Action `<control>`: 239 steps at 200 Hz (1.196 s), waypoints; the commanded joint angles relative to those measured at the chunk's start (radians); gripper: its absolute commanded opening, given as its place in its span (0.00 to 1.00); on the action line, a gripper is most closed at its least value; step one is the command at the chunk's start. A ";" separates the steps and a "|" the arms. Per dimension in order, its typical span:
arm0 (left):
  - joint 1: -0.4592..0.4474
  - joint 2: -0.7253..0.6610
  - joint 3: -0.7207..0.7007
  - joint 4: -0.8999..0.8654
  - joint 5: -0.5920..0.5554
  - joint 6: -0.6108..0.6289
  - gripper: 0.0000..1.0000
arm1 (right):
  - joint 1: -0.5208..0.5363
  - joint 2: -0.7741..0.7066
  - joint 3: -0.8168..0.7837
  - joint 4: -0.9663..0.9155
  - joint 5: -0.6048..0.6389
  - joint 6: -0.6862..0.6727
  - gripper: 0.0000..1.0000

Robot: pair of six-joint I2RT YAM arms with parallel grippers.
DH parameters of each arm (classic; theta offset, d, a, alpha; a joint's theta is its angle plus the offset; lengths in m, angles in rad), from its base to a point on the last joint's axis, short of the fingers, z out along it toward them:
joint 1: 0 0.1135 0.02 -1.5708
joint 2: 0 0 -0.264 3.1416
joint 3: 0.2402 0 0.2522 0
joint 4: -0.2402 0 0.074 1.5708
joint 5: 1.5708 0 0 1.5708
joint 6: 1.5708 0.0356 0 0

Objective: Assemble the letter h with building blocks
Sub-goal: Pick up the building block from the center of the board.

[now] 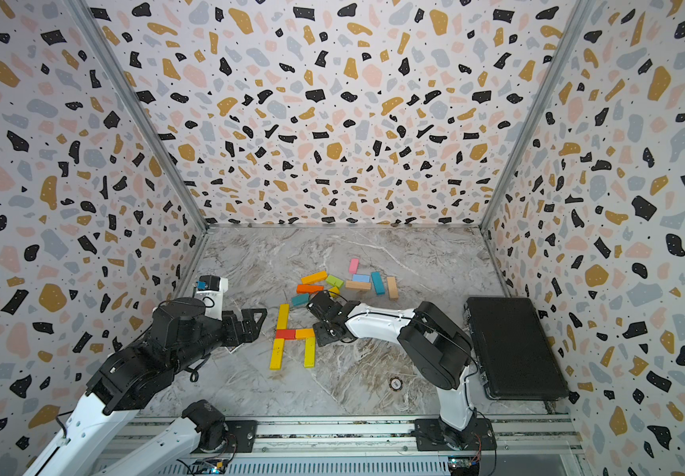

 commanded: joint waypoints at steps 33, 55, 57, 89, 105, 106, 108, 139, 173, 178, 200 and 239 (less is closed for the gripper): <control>0.004 0.002 -0.005 0.019 -0.029 0.024 0.99 | 0.018 0.029 0.047 -0.037 0.024 -0.023 0.71; 0.006 0.006 -0.006 0.020 -0.032 0.025 0.99 | 0.018 0.043 0.055 -0.042 0.026 -0.024 0.71; 0.006 0.006 -0.006 0.021 -0.032 0.025 0.99 | 0.018 0.045 0.055 -0.042 0.026 -0.024 0.71; 0.006 0.012 -0.005 0.019 -0.039 0.033 0.99 | 0.021 0.054 0.062 -0.039 0.019 -0.029 0.71; 0.006 0.013 -0.008 0.021 -0.039 0.032 0.99 | 0.024 0.056 0.062 -0.037 0.018 -0.032 0.71; 0.006 0.013 -0.008 0.020 -0.039 0.033 0.99 | 0.025 0.056 0.062 -0.036 0.017 -0.032 0.71; 0.006 0.013 -0.009 0.022 -0.040 0.033 0.99 | 0.026 0.055 0.062 -0.036 0.017 -0.032 0.71; 0.006 0.016 -0.013 0.025 -0.041 0.034 0.99 | 0.028 0.059 0.060 -0.035 0.024 -0.034 0.71; 0.006 0.020 -0.015 0.030 -0.043 0.036 0.99 | 0.028 0.050 0.052 -0.038 0.062 -0.016 0.72; 0.006 0.020 -0.015 0.030 -0.043 0.036 0.99 | 0.026 0.044 0.051 -0.038 0.076 -0.014 0.72; 0.006 0.030 -0.021 0.037 -0.040 0.031 0.99 | 0.009 -0.011 0.041 -0.048 0.138 -0.001 0.74; 0.005 0.095 -0.039 0.097 -0.022 0.017 0.99 | -0.028 -0.228 -0.039 -0.015 0.195 -0.006 0.76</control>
